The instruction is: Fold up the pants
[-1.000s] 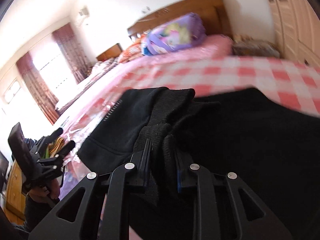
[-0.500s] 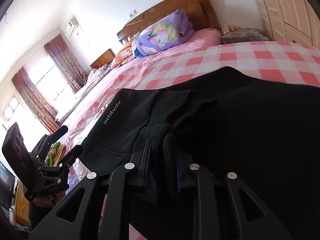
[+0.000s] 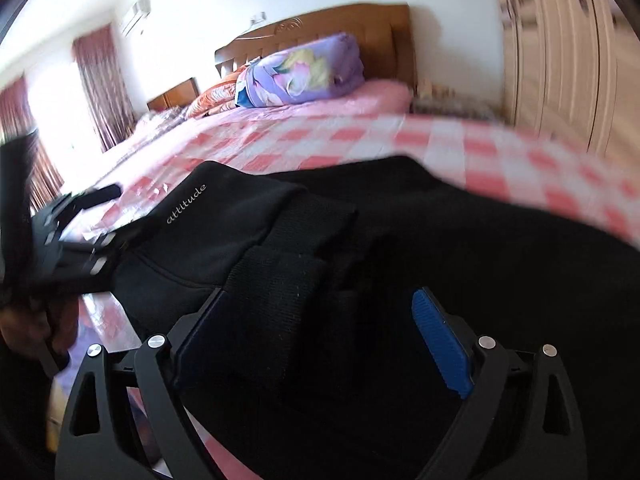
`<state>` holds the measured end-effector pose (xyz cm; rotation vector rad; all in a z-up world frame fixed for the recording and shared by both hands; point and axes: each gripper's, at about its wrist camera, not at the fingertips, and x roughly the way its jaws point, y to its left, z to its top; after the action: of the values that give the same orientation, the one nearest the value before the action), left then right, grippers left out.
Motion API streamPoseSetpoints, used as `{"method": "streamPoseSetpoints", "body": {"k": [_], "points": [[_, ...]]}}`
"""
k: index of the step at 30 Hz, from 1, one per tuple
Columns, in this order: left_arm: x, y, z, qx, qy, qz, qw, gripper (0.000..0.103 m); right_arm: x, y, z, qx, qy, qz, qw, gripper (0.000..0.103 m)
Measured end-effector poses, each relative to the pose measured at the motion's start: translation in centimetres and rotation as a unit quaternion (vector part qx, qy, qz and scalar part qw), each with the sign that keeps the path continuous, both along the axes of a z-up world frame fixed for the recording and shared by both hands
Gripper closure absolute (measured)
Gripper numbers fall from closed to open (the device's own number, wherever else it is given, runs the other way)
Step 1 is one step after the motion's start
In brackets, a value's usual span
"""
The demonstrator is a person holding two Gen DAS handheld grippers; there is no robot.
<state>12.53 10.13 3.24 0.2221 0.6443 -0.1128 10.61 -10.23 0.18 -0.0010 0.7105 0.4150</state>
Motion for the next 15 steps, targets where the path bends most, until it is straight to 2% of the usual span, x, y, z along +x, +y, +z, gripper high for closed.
{"method": "streamPoseSetpoints", "body": {"k": [2,4,6,7,8,9,11,14,15], "points": [[1.4,-0.2,-0.5,-0.001,0.020,0.021,0.9996,0.001,-0.1,0.5,0.3,-0.021,-0.013,0.001,1.000,0.013],[2.6,-0.6,-1.6,0.014,0.039,0.039,0.9984,0.001,0.0,1.3,0.2,-0.033,-0.019,0.013,0.999,0.013],[3.6,-0.9,-3.7,0.038,0.074,0.061,0.9947,0.001,-0.4,2.5,0.0,-0.045,-0.029,0.040,0.998,0.013],[3.9,-0.8,-4.7,0.043,0.092,0.066,0.9926,0.001,-0.4,3.0,-0.1,-0.048,-0.032,0.053,0.997,0.013],[3.9,-0.5,-5.3,0.033,0.093,0.068,0.9928,0.001,-0.5,3.8,-0.6,-0.053,-0.030,0.077,0.995,0.013],[3.8,0.1,-5.4,0.015,0.089,0.068,0.9936,0.001,-0.4,4.4,-1.2,-0.058,-0.019,0.093,0.994,0.012],[4.0,0.9,-5.5,-0.010,0.106,0.067,0.9921,0.001,0.4,5.0,-2.9,-0.067,0.021,0.111,0.991,0.010],[4.2,0.9,-5.5,-0.007,0.116,0.064,0.9912,0.001,0.9,3.8,-3.4,-0.028,0.050,0.103,0.993,0.008],[4.2,0.8,-5.4,-0.001,0.118,0.068,0.9907,0.001,0.8,3.3,-2.9,-0.029,0.047,0.098,0.994,0.008]]}}
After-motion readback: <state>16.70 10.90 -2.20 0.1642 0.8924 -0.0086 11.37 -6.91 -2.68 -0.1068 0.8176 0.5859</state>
